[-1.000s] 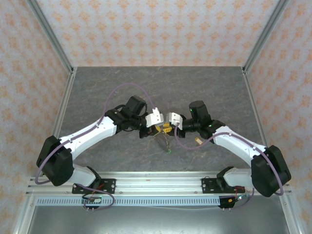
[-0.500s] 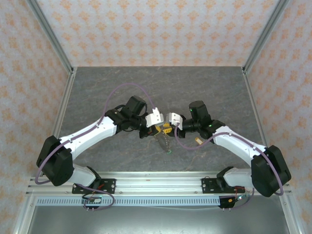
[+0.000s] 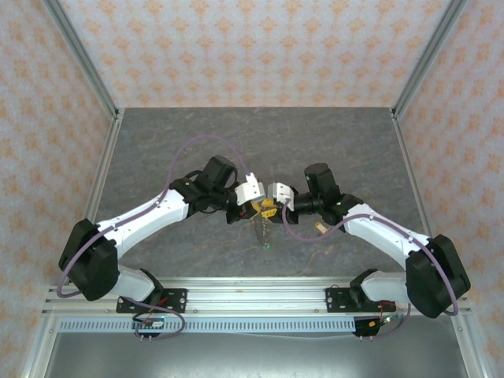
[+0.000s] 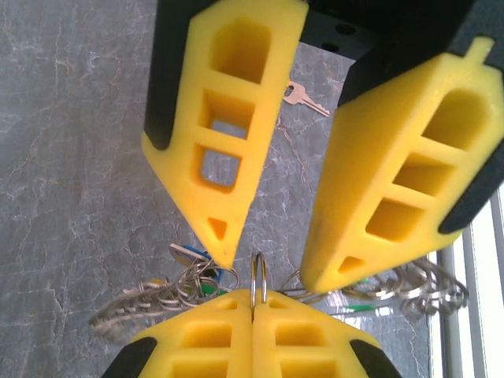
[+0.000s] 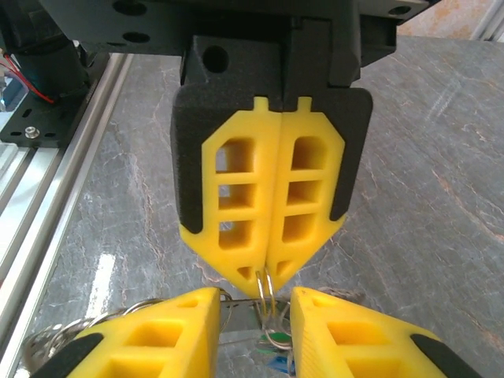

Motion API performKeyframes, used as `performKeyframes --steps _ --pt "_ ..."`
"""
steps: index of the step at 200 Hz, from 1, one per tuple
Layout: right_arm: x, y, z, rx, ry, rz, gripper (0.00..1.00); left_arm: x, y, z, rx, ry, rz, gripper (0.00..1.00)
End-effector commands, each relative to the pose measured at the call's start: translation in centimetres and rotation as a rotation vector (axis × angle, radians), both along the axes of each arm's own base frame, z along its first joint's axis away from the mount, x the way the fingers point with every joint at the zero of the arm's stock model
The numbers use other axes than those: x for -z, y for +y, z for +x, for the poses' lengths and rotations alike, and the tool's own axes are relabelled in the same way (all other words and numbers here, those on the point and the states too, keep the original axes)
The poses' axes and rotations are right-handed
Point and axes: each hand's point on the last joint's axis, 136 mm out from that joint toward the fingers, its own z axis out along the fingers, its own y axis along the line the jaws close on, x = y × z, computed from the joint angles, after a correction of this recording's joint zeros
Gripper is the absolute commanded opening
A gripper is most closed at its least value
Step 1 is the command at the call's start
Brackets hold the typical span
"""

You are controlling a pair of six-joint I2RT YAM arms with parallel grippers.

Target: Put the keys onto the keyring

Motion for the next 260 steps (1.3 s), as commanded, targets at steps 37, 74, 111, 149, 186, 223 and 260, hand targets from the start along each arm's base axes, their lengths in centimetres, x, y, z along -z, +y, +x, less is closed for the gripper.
performKeyframes --steps 37,74,111,149,186,223,260 --pt "0.1 0.4 -0.3 -0.026 0.006 0.019 0.17 -2.2 -0.9 -0.6 0.050 -0.039 -0.070 0.00" --pt "0.1 0.3 0.3 -0.002 -0.017 0.005 0.03 -2.1 -0.7 -0.9 0.061 -0.037 -0.065 0.01" --pt "0.0 0.3 0.2 0.001 -0.020 0.029 0.00 -1.3 -0.2 -0.7 0.036 -0.056 -0.046 0.16" --pt "-0.9 0.2 0.4 0.013 0.010 0.131 0.00 0.1 0.0 -0.2 0.010 -0.043 -0.062 0.20" --pt "-1.2 -0.1 0.4 0.018 0.039 0.175 0.00 0.3 -0.2 0.1 -0.013 -0.034 -0.110 0.20" --pt "-1.2 -0.2 0.4 0.021 0.057 0.201 0.00 0.1 -0.6 0.4 -0.018 -0.030 -0.146 0.20" --pt "-1.1 0.0 0.4 0.016 0.071 0.203 0.00 -0.8 -0.9 0.7 -0.021 -0.049 -0.181 0.20"
